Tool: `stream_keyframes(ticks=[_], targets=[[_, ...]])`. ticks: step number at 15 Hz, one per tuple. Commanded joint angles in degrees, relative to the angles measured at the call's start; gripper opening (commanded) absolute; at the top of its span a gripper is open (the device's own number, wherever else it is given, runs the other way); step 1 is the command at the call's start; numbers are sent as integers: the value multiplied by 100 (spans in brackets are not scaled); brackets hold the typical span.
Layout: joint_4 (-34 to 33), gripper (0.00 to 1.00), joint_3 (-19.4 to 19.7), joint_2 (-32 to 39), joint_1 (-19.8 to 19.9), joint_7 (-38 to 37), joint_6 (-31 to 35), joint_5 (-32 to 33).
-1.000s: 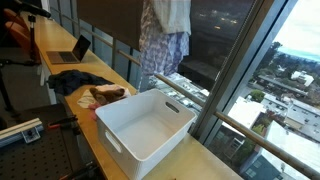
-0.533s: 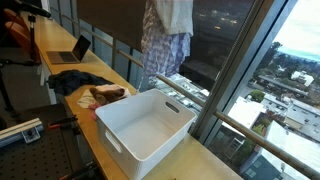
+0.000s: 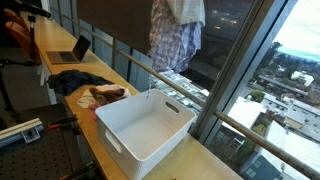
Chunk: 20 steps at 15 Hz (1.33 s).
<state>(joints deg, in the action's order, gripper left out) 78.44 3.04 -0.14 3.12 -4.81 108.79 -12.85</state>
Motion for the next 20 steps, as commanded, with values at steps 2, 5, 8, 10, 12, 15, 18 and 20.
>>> stream_keyframes(ticks=[2,5,8,10,12,15,18,20], targets=[[-83,0,24,150,25,137,-51,-81],[160,0,42,216,50,172,35,-122],[573,0,70,285,117,272,178,-208],[824,0,64,308,161,328,199,-244],[1037,0,55,345,178,367,186,-266],[1381,0,4,372,129,374,235,-241],[1620,0,-17,443,92,383,262,-209],[1698,0,1,494,107,368,259,-185]])
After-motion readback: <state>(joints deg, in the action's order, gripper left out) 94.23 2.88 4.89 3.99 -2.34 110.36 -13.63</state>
